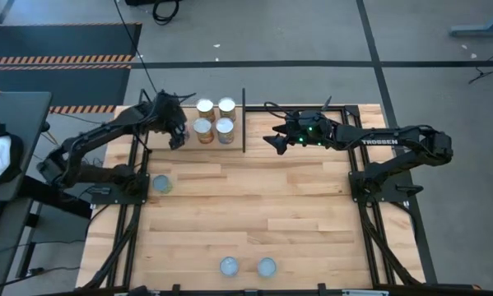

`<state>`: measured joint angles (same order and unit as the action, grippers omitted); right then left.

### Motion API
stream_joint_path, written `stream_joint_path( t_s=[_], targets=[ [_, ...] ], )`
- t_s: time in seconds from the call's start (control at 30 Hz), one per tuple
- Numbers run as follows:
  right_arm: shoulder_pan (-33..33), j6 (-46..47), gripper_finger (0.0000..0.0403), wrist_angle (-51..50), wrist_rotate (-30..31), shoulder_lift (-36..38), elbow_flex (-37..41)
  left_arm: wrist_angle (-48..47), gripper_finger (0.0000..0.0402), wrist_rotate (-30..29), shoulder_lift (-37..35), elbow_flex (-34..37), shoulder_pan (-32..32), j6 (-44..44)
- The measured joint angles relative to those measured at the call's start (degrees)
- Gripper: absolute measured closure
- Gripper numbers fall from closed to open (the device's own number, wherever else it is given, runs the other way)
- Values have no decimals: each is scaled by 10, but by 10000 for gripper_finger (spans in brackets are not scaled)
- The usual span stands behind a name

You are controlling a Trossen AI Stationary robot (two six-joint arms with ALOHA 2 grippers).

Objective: Pick and place cans onto a shelf
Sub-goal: Put the canned green peas on the shelf

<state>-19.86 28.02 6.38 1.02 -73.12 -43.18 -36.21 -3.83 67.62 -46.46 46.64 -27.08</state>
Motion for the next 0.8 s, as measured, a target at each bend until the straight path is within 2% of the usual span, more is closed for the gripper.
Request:
stream_joint_path(
  t_s=[0.1, 0.2, 0.43, 0.63, 0.8],
  targets=[
    [0, 5, 46, 5, 3, 0, 0, -47, 43, 12, -45, -19, -10, 62],
    [0, 4, 46, 9, 5, 0, 0, -111, 43, 61, -89, -55, -37, 136],
    [0, -12, 46, 9, -4, 0, 0, -281, 51, 135, -122, -92, -207, 270],
    [7, -39, 46, 8, -30, 0, 0, -413, 51, 113, -123, -90, -362, 385],
    [33, -68, 46, -1, -60, 0, 0, -464, 51, 117, -123, -39, -423, 449]
  ],
)
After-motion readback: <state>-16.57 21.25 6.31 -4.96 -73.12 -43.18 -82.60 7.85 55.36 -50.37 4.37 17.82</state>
